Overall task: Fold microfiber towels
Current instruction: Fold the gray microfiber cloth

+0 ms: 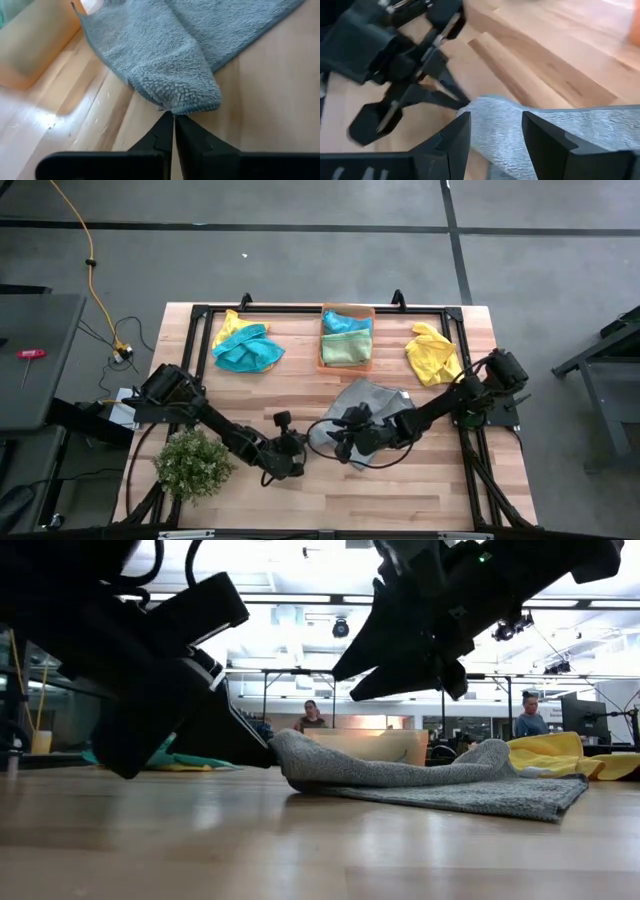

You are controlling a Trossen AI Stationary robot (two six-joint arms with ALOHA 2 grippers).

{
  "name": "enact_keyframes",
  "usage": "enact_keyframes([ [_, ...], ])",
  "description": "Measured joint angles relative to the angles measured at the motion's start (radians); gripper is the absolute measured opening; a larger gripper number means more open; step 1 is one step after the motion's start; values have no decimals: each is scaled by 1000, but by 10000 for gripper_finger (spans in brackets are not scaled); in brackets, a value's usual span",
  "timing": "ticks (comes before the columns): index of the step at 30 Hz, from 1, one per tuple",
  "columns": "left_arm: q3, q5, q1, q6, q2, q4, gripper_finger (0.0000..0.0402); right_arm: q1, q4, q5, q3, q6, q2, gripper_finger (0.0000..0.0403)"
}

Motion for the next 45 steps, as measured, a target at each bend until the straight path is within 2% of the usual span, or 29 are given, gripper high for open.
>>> enact_keyframes([
  [3,0,0,4,8,-4,-26,2,4,8,-87,0,-84,-6,170],
  [8,0,-37,9,-8,-79,-165,1,30,-14,-380,0,-209,-2,169],
  [10,0,-52,13,-25,-118,-208,0,50,-41,-414,0,-218,2,169],
  [16,1,35,42,-113,-197,-353,0,117,-171,-362,0,-248,2,169],
  [20,0,61,44,-140,-191,-381,0,164,-256,-356,-2,-170,14,169],
  [25,0,78,47,-158,-174,-385,0,213,-260,-324,0,-144,31,169],
  [31,0,75,48,-180,-174,-383,0,236,-299,-196,0,-128,42,169],
  [42,0,75,49,-185,-174,-389,0,239,-267,-185,6,-130,119,169],
  [45,0,75,49,-185,-174,-403,0,243,-278,-184,5,-127,121,154],
])
